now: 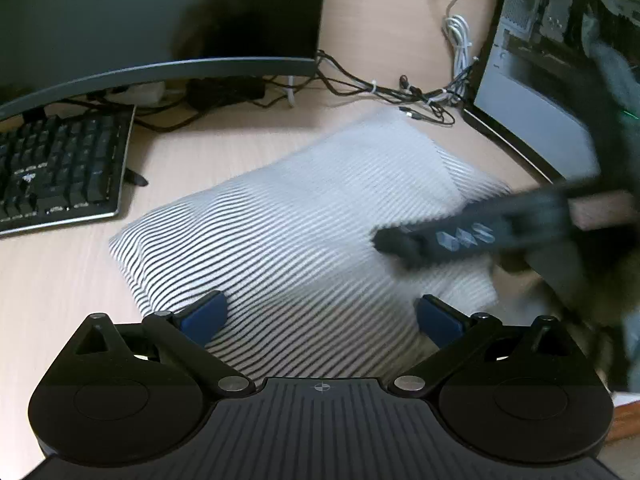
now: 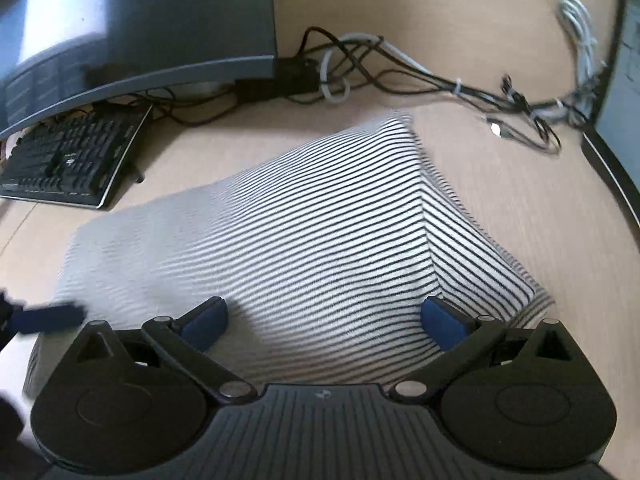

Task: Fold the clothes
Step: 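Grasp the folded striped shirt with the right gripper and lift it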

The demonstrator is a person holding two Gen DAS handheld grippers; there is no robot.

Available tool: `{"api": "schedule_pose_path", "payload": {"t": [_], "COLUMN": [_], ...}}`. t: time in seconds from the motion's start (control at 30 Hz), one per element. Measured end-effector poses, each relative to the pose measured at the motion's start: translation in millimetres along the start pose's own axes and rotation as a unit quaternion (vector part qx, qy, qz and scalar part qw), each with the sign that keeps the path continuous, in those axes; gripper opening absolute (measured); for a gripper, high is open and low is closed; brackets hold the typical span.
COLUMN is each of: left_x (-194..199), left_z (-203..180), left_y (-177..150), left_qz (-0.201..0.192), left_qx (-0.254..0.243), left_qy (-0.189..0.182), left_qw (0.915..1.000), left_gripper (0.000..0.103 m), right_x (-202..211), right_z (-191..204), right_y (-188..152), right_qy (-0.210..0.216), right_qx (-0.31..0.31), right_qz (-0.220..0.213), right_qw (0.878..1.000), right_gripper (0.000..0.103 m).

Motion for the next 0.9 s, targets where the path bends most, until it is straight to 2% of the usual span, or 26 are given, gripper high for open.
{"api": "schedule_pose_path", "payload": {"t": [0.27,0.33,0.43,0.47,0.5,0.53,0.57,0.6,0.67,0.73,0.83,0.87,0.9], "left_x": [-10,-5,18,28,39,48,54,60,68,75,81,81,81], "left_z": [-3,0,16,24,34,42,49,55,59,61,52,48,44], "left_y": [1,1,8,10,11,12,13,13,11,8,-4,-8,-12], "left_qz": [-0.014,-0.013,-0.015,-0.024,-0.034,-0.042,-0.047,-0.051,-0.056,-0.06,-0.057,-0.054,-0.05], "left_qx": [-0.064,-0.059,-0.01,0.003,0.012,0.018,0.023,0.028,0.028,0.025,0.011,0.001,-0.011], "left_qy": [0.006,-0.003,-0.021,-0.011,0.01,0.028,0.044,0.059,0.08,0.095,0.097,0.099,0.101], "left_qw": [0.9978,0.9981,0.9996,0.9997,0.9993,0.9986,0.9976,0.9965,0.9948,0.9934,0.9936,0.9936,0.9936], "left_gripper": [0.103,0.103,0.103,0.103,0.103,0.103,0.103,0.103,0.103,0.103,0.103,0.103,0.103], "right_x": [22,26,55,65,75,86,92,93,89,79,57,50,49], "right_z": [-10,-11,-20,-23,-20,-15,-8,1,17,29,36,36,33], "right_y": [-31,-35,-33,-32,-35,-39,-46,-54,-70,-84,-95,-94,-88], "right_qy": [0.033,0.052,0.066,0.07,0.041,0.005,-0.023,-0.025,-0.013,0.003,-0.021,-0.036,-0.045], "right_qx": [-0.019,-0.015,0.02,0.033,0.083,0.14,0.202,0.248,0.315,0.356,0.403,0.412,0.41], "right_qz": [0.041,0.052,0.007,-0.009,-0.034,-0.061,-0.078,-0.076,-0.058,-0.034,-0.034,-0.036,-0.043], "right_qw": [0.998,0.997,0.998,0.997,0.995,0.988,0.976,0.965,0.947,0.934,0.914,0.91,0.91], "right_gripper": [0.103,0.103,0.101,0.1,0.1,0.097,0.09,0.085,0.06,0.056,0.056,0.053,0.047]}}
Point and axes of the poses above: each gripper's, at about its wrist camera, not at the fingertips, and x roughly against the way its jaws point, z to its left, y to its top, the point moved 7 cm from there along -x, roughly the way its jaws point, and after that the axes turned 13 degrees about z, right-handed, at the moved point
